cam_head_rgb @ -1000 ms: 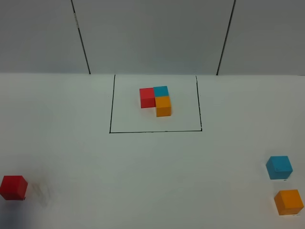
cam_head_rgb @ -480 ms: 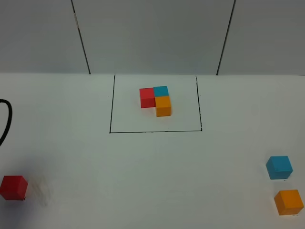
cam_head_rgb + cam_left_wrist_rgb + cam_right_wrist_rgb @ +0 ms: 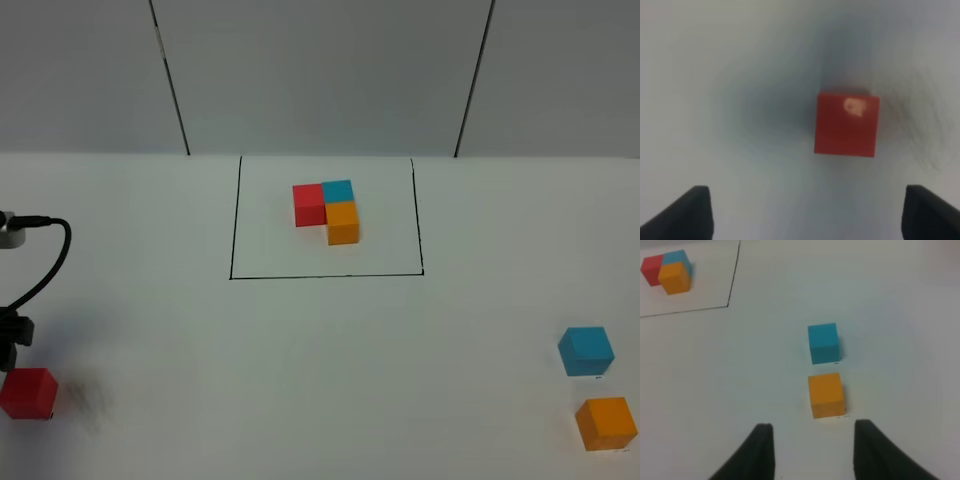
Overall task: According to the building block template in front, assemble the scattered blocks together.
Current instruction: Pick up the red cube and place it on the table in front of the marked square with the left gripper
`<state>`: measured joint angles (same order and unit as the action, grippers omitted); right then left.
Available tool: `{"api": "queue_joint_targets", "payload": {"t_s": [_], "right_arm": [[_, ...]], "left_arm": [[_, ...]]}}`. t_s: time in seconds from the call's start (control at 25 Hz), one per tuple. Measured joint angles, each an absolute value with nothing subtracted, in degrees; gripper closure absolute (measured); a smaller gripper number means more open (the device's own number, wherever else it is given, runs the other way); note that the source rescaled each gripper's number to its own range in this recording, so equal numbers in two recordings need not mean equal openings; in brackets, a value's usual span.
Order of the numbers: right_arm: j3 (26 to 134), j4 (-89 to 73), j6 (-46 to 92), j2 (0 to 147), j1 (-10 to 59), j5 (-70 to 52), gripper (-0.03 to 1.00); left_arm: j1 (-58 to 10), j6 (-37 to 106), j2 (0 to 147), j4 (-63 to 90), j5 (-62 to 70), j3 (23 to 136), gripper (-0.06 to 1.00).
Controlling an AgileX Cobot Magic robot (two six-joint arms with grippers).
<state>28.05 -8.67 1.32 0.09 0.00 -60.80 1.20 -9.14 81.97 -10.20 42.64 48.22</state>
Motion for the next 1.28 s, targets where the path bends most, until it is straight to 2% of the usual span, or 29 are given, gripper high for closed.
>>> {"api": "queue_joint_targets", "payload": {"t_s": [0.6, 1.28], "right_arm": [[28.0, -8.7, 1.3, 0.1, 0.0, -60.8, 0.97], [28.0, -8.7, 1.3, 0.1, 0.0, -60.8, 0.97]], "left_arm": [[1.2, -9.6, 93.4, -8.5, 34.8, 48.3, -0.06], [1.2, -9.6, 95.7, -7.2, 32.8, 48.3, -0.06]]}}
